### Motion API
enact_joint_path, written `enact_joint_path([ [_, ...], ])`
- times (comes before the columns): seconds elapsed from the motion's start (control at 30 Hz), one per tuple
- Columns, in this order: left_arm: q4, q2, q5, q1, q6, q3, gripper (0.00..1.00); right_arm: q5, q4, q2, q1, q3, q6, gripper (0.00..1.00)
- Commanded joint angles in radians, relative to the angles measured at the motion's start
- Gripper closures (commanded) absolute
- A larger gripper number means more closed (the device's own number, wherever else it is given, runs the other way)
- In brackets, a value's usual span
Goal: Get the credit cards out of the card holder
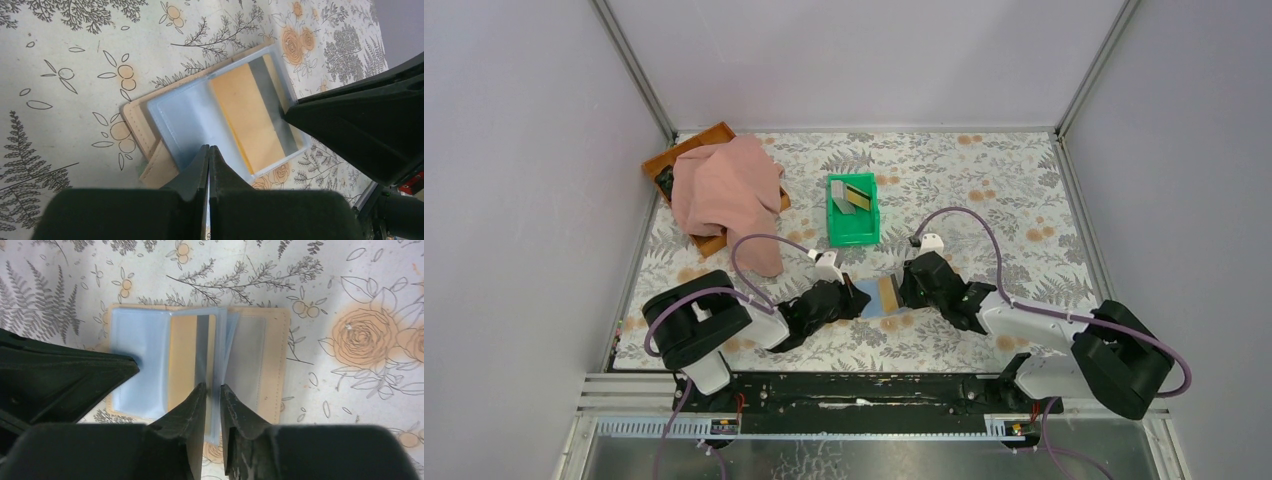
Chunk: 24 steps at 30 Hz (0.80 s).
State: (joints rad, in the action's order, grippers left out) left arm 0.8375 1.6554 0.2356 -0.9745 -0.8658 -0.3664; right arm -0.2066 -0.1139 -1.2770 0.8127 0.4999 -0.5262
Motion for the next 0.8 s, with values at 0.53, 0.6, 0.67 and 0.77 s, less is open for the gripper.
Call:
enact_joint_path([
  [0.53,0.022,0.01,-0.017,-0.003,0.013,-0.008,1.0,-0.072,0.082,0.021,0.005,0.012,0.009,1.0],
  [0.6,0.007,-0.001,-0.016,-0.003,0.013,-0.014,1.0,-0.063,0.069,0.001,0.004,0.011,0.006,1.0],
  [0.67,-0.001,-0.019,-0.008,-0.005,0.014,-0.013,0.93,-0.057,0.058,-0.01,0.005,0.006,0.005,1.0],
  [0.77,0.004,-0.055,0.013,-0.004,0.01,0.0,0.72,-0.044,0.043,-0.011,0.004,-0.008,0.006,1.0],
])
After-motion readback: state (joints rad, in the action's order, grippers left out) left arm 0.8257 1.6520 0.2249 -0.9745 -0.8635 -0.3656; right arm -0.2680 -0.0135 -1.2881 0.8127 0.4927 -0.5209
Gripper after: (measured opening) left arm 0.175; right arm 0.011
